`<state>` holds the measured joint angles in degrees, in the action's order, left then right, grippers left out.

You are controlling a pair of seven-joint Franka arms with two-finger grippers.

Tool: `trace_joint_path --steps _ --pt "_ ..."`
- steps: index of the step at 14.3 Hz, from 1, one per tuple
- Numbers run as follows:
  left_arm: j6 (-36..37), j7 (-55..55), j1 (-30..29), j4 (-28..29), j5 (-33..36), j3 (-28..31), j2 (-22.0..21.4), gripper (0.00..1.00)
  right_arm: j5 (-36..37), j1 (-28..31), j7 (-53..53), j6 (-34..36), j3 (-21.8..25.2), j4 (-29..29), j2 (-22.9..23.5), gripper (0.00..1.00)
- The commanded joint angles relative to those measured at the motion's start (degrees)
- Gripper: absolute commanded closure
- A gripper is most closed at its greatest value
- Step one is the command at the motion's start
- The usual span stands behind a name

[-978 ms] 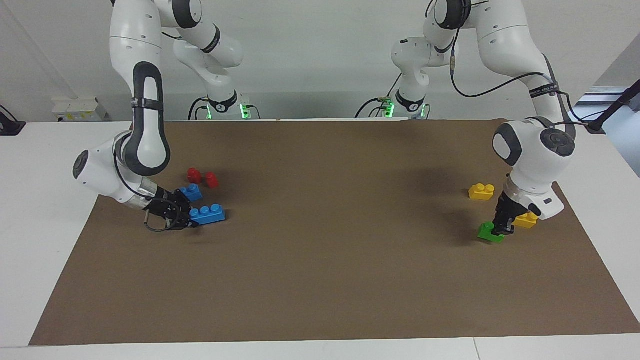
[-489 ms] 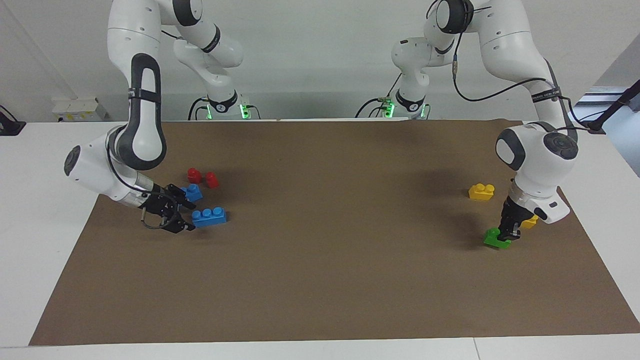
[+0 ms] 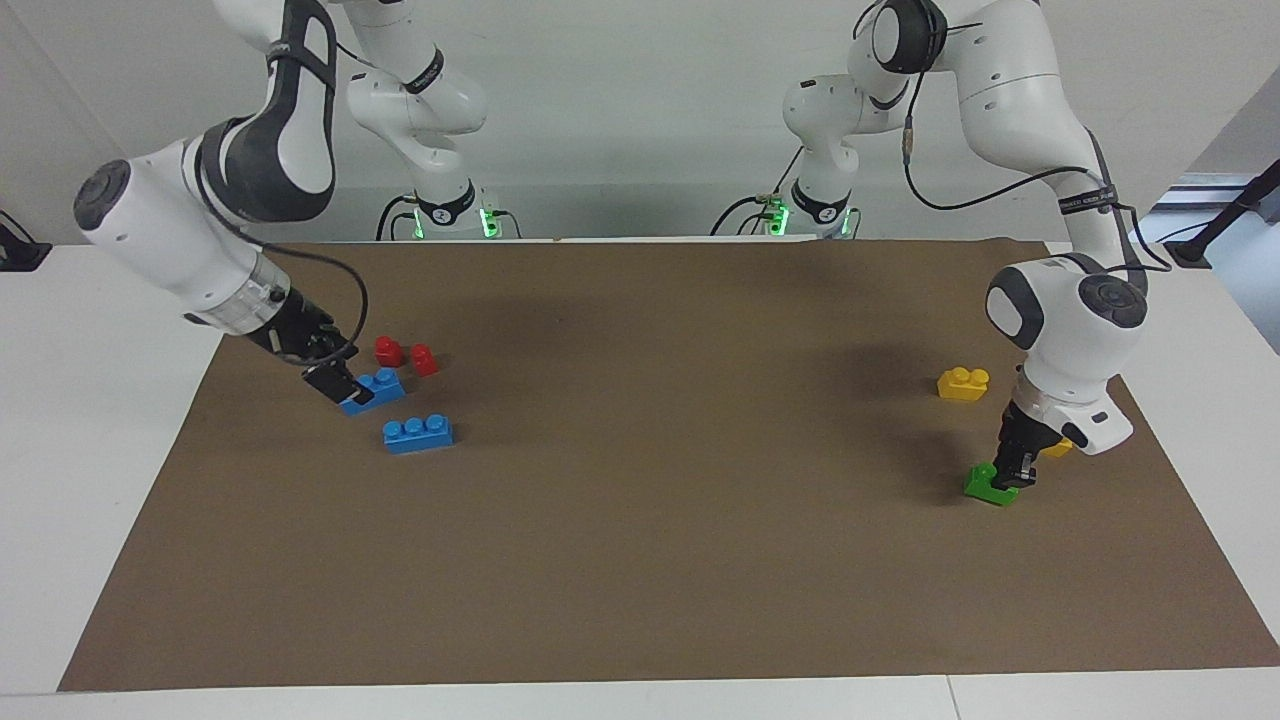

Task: Remove green block with left arm and hold with right
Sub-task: 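Set the green brick down with the left gripper while the right releases blue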

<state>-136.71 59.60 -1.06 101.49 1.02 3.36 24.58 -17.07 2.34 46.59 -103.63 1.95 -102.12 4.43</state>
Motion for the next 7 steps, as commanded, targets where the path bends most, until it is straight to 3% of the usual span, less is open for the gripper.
trace_joint_path --steps 1,2,3,4,7 --pt "-2.8 -1.8 -0.6 -0.2 0.0 -0.3 1.3 1.0 6.1 -3.2 -5.7 3.5 -0.2 0.2 -6.0 0.0" --pt "-3.4 -2.3 -0.6 -0.1 0.0 -0.3 1.3 0.98 8.0 -3.8 -9.1 5.9 -0.3 1.6 -6.9 0.0" --pt "-4.2 -2.5 -0.6 0.1 0.0 -0.3 1.3 0.16 9.7 -4.8 -14.0 8.5 -0.3 3.9 -7.1 0.0" --pt "-4.4 -2.6 -0.7 0.0 0.0 -0.3 1.3 0.0 11.3 -5.0 -19.0 12.0 -0.3 6.8 -6.9 0.0" --pt "-4.3 -4.6 -0.8 -0.1 0.0 -0.3 1.3 0.0 14.3 -6.1 -30.5 19.8 -0.4 12.1 -6.9 0.0"
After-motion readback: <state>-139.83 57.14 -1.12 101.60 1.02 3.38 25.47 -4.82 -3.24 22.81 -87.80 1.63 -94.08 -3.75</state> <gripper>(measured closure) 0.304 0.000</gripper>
